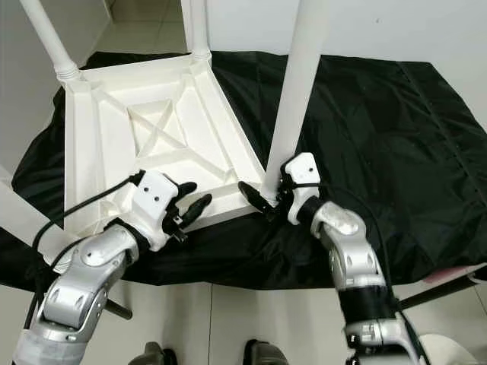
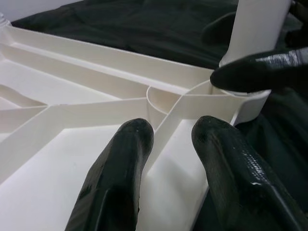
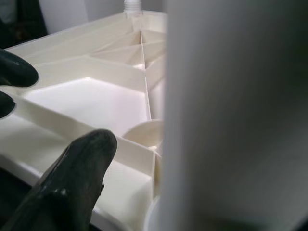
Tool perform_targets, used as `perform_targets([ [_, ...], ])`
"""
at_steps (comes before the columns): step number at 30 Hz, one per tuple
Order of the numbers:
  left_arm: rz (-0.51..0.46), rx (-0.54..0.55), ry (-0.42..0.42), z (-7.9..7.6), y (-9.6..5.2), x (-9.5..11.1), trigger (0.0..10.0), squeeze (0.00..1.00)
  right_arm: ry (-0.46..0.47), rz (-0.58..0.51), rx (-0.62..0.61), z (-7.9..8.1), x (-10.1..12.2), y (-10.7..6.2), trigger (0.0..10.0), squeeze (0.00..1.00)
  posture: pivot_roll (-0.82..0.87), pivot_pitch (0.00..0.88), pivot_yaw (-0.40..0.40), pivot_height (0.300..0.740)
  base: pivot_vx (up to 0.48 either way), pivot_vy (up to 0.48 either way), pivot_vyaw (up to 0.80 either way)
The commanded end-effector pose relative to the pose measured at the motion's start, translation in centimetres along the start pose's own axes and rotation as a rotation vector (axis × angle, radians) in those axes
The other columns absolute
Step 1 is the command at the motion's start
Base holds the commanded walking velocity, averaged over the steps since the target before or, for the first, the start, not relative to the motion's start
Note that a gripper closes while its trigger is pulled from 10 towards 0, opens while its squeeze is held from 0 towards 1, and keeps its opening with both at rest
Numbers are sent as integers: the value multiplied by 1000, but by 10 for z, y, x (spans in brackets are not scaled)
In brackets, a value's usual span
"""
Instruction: Building children table
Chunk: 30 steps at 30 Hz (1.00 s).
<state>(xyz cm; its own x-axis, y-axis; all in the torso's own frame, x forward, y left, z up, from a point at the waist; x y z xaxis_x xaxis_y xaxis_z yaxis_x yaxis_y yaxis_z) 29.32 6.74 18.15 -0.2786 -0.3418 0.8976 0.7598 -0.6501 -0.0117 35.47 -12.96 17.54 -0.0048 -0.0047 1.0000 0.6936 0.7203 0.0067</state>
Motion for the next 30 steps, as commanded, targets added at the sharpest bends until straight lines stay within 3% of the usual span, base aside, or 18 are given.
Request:
perform_targets([
  [1,6,-20,-11,-5,-1,0,10000,0,17,41,7,-4,-11,1,0,0,-29,140,9,740,0,0,0],
  [7,9,-17,-10,-6,-1,1,10000,0,53,48,-8,-10,-16,0,0,0,-10,157,4,740,0,0,0],
  [8,18,-8,-16,-6,-2,-1,10000,0,96,53,-16,-8,-20,0,3490,0,-6,151,6,740,0,0,0],
  [9,22,-4,-18,-6,-3,-1,10000,0,134,55,-39,-6,-25,2,10000,0,-4,146,1,740,0,0,0],
  [14,25,-4,-18,-6,-4,-1,10000,0,163,19,-81,0,-28,10,10000,0,1,148,-6,740,0,0,0],
  [18,27,2,-19,-5,-4,-1,10000,0,138,-26,-192,13,-28,16,10000,0,0,158,-6,740,0,0,0],
  [23,30,4,-24,-6,-4,-2,10000,0,121,-49,-250,18,-26,16,10000,0,-6,160,-5,740,0,0,0],
  [25,30,2,-25,-6,-2,-2,10000,0,161,-65,-383,21,-26,16,10000,0,-12,160,-6,740,0,0,0],
  [30,27,0,-28,-7,-1,-1,10000,0,213,-70,-552,29,-30,15,10000,0,-18,153,-8,740,0,0,0],
])
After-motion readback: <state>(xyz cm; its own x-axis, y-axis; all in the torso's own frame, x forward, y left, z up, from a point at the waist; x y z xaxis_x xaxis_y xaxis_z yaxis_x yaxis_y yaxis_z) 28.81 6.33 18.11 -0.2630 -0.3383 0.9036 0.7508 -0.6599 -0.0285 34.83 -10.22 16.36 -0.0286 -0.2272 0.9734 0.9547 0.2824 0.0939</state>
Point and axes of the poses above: a point about 5 cm out from each wrist's last joint towards the gripper, its own y axis pointing out of the wrist towards the gripper, its own x axis along the axis of the wrist's last joint, z = x × y, the point moved 4 cm from there along y, pointing out of the wrist towards the gripper, and after that the axes turned 13 degrees about y, right-handed, at the moved point
